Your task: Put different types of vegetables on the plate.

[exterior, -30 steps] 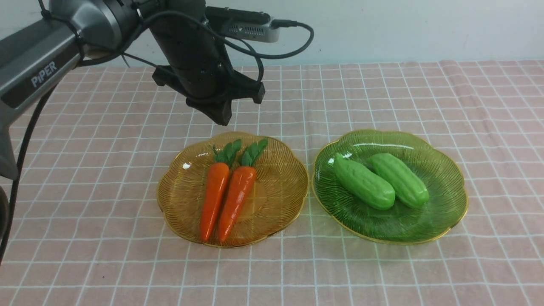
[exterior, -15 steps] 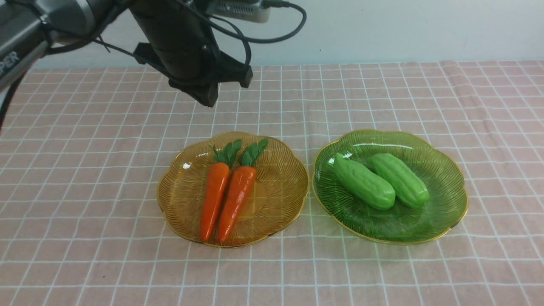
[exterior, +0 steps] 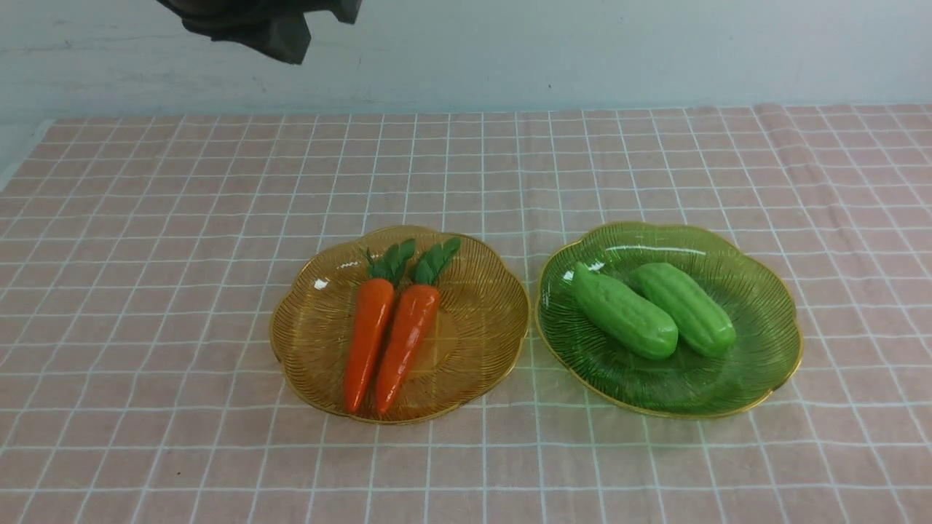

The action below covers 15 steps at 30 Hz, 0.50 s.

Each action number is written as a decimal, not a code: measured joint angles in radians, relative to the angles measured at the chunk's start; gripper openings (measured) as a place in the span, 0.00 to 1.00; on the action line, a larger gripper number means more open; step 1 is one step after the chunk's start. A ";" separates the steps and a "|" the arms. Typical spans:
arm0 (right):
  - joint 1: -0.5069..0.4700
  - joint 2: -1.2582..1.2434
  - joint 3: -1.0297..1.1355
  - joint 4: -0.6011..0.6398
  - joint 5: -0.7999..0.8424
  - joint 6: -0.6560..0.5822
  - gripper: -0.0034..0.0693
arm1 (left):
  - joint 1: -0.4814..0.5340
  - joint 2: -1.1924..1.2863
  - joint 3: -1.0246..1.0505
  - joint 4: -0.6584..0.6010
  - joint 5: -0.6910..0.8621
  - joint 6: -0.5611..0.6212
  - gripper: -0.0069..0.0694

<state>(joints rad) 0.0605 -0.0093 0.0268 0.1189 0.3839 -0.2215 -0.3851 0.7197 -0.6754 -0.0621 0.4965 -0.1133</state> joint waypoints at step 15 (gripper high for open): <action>0.000 0.000 0.000 0.000 0.000 0.000 0.04 | 0.000 -0.100 0.402 -0.057 -0.393 -0.080 0.09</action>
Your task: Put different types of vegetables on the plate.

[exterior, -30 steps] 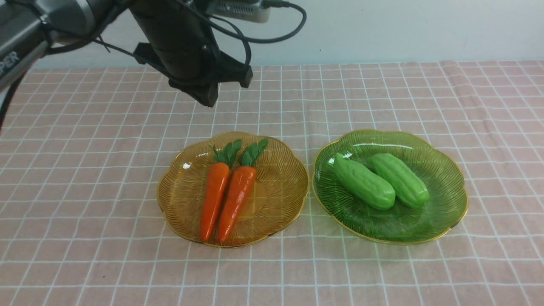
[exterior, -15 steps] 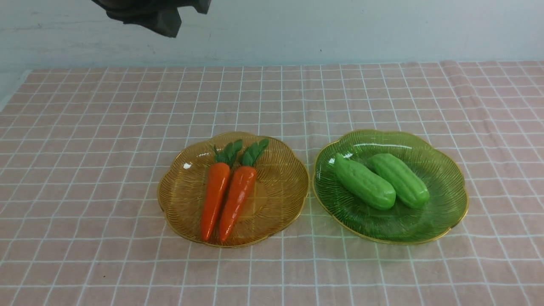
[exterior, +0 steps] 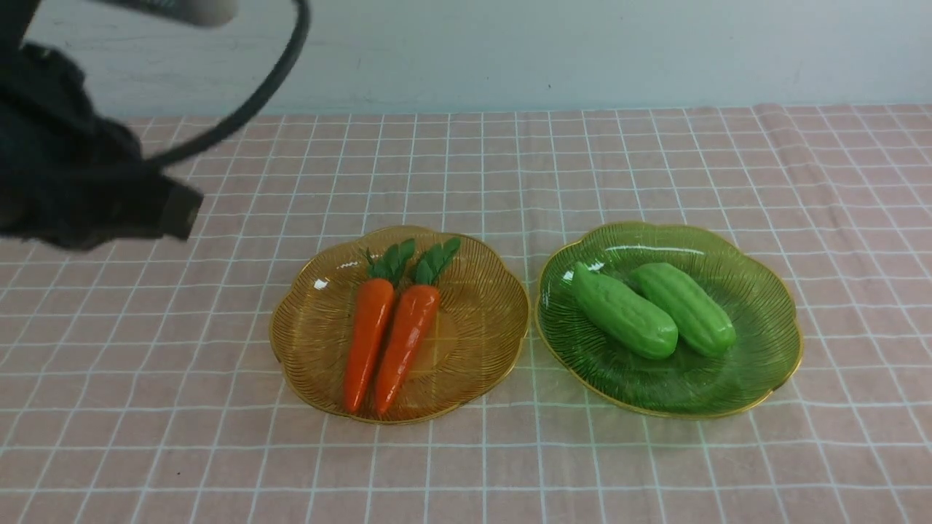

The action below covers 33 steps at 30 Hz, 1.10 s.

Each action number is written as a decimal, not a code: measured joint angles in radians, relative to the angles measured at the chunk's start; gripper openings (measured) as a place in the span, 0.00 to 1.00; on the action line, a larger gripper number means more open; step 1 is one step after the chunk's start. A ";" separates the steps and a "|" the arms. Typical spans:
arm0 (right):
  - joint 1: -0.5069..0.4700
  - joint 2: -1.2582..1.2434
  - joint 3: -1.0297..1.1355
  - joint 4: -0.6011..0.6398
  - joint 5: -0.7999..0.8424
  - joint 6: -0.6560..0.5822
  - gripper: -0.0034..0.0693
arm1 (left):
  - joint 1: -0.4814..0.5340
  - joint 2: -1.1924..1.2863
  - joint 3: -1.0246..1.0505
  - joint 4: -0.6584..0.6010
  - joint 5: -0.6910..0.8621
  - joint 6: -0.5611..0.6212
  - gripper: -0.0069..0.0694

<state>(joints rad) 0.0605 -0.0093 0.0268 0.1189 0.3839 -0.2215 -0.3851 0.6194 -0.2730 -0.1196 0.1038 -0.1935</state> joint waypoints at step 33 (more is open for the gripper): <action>0.000 0.000 0.000 0.001 0.001 0.000 0.04 | 0.346 -0.632 0.301 0.131 0.278 0.159 0.09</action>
